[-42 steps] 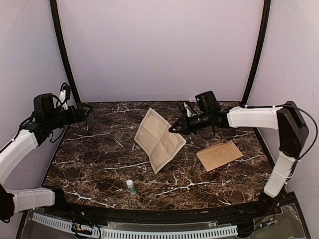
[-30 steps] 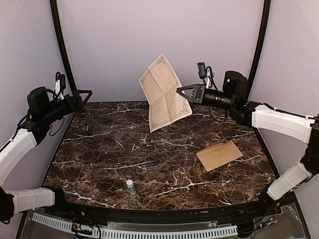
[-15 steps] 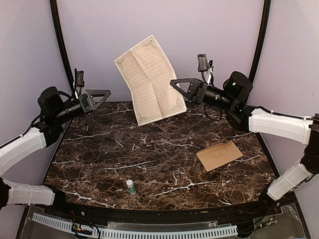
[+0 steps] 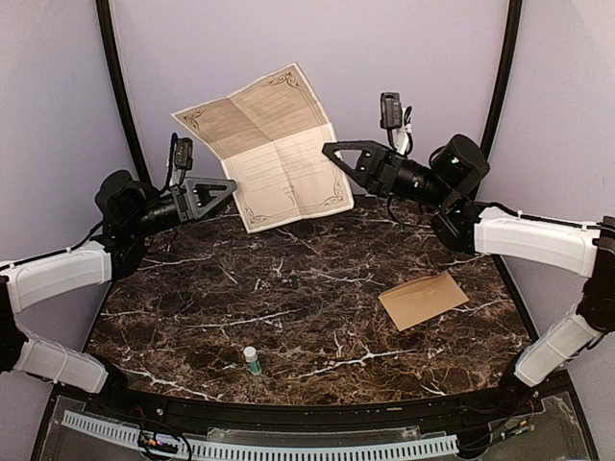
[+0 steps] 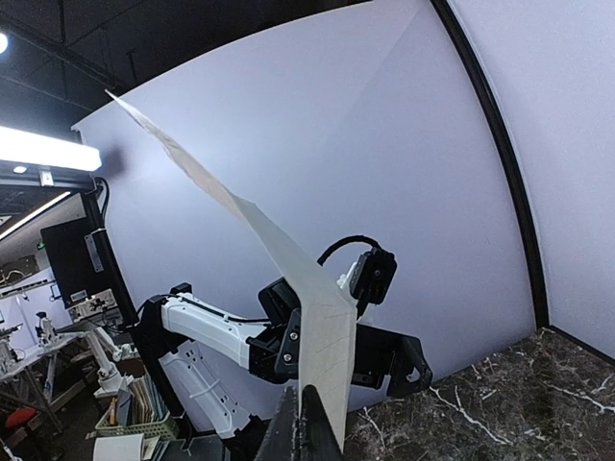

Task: Place the letter into the envelope and seal it
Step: Fold the letter.

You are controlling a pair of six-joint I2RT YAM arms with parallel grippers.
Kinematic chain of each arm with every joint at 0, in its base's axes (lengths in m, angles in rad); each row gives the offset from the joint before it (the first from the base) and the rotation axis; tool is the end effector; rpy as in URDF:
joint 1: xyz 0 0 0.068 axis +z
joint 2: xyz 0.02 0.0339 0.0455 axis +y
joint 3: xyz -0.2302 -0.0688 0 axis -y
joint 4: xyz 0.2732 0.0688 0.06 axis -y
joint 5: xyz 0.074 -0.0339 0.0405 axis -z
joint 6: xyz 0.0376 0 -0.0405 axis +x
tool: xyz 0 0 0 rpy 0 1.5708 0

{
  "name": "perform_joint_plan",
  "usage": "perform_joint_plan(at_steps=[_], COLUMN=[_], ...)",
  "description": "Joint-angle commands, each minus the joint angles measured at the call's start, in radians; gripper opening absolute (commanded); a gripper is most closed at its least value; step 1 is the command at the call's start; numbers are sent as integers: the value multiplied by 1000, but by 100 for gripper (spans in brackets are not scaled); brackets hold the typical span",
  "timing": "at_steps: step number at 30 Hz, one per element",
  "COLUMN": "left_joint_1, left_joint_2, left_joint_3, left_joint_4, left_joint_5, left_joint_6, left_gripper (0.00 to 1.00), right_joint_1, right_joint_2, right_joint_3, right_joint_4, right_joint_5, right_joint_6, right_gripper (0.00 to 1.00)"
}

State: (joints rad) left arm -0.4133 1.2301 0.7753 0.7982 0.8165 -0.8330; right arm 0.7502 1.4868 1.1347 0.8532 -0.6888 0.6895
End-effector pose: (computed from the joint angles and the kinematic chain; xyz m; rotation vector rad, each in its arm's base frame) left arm 0.2718 -0.1491 0.2979 0.5068 1.4288 -1.5241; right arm 0.2530 0.2685 0.3545 -0.7389 1.1407 1.6073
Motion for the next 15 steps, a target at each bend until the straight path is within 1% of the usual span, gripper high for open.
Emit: perform_joint_plan(at_steps=[1,2,6,7,8,10,11,14,15], left_joint_1=[-20,-22,-32,-34,-34,-35,-35,-35,-35], left_joint_2=[3,4,15,17,18,20,22,26,28], left_joint_3=[16,17,22,22,20,17,15,15,15], left_joint_4=[136,147,174,181,194,211,219,231,237], left_joint_5=[39,35,36,36,35,28,23,15,12], left_joint_6=[-53,-55,-66,-69,-75,-81,-83,-89,-90], left_gripper=[96,94,78,70,67,55,53,40,39], right_joint_1=[9,8,8,9,9,9,9,9,9], right_joint_2=[8,8,16,17,19,23,27,31,33], right_joint_3=[31,31,31,30,28,22,21,19,20], right_joint_4=[58,59,64,67,73,86,90,94,90], right_joint_5=[-7,-5,-2,0,3,4,5,8,10], right_joint_6=[13,13,20,24,28,40,45,54,54], right_gripper=[0,0,0,0,0,0,0,0,0])
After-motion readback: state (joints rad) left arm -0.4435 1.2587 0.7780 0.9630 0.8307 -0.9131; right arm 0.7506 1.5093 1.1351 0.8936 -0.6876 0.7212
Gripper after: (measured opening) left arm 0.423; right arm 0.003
